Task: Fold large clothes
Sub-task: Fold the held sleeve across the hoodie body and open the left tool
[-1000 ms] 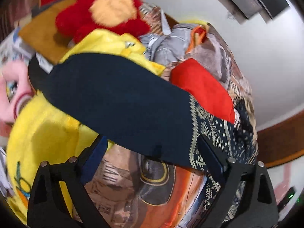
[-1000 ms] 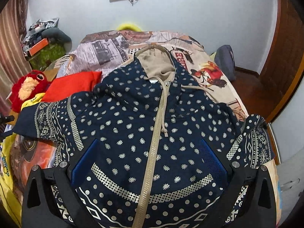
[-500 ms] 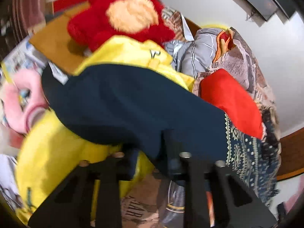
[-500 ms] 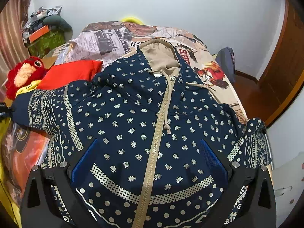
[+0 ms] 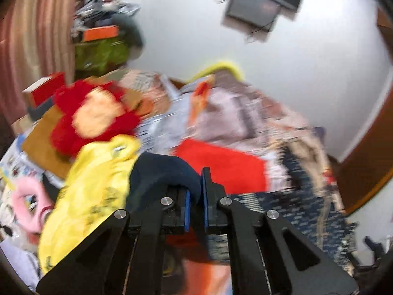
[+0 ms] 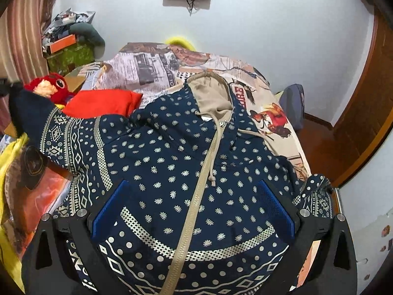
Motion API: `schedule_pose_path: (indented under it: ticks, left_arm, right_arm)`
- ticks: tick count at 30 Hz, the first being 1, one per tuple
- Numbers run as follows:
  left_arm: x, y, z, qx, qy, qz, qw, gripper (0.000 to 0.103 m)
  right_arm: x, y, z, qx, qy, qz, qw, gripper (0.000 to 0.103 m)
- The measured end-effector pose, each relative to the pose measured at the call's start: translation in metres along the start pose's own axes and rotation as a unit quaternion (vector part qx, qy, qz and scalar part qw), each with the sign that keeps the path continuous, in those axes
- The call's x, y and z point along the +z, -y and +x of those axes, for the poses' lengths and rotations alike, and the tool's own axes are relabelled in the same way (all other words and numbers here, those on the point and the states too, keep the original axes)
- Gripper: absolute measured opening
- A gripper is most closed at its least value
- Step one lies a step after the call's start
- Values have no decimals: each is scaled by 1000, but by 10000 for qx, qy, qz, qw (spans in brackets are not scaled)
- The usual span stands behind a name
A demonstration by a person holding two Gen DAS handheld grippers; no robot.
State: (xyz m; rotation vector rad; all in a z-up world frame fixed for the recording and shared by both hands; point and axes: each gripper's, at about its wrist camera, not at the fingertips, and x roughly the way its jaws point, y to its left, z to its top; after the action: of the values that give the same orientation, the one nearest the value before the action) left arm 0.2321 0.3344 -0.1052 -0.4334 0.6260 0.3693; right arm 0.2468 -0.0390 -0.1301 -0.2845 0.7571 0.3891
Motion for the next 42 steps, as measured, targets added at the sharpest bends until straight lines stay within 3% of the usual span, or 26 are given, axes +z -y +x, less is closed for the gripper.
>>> schedule_pose_path:
  ticks: [6,12,16,22,29,32,34,37,42]
  left_arm:
    - [12,98,-2,-854,35,448,9953,6]
    - [2,205,8,-1684,-116,910,9814,6]
    - [-24,278,22,-2073,-396,1361,9679,6]
    - [-95,351,61,-2174,-1236,2187,9432,6]
    - [-177,378,98,-2121,-2338,2742,9084,8]
    - [-194,379,107,-2027,-2679,2940,8948,21]
    - [-199,376,104,-1995,-2698,2977,8938,33]
    - [-190,367,88,-2020,-2527,3064,8952,41]
    - [-153,338,51,-1942,-1969,3058,9110,63]
  right_arm:
    - [-3,25,-6,28,125,216,9997,103]
    - [-12,55,-9,-49,199,398,9990,103]
    - [-22,79,-7,-164,148,576,9981,103]
    - [-41,113,-8,-329,14,900,9954,103]
    - [-59,142,-10,-247,-130,1352,9904,103]
    - [-63,146,-13,-272,-176,1401,9896,103]
    - [-64,146,-16,-315,-184,1367,9899,103]
    - [-62,142,-21,-388,-181,1232,9915,103]
    - [-54,128,-26,-419,-147,948,9945,103]
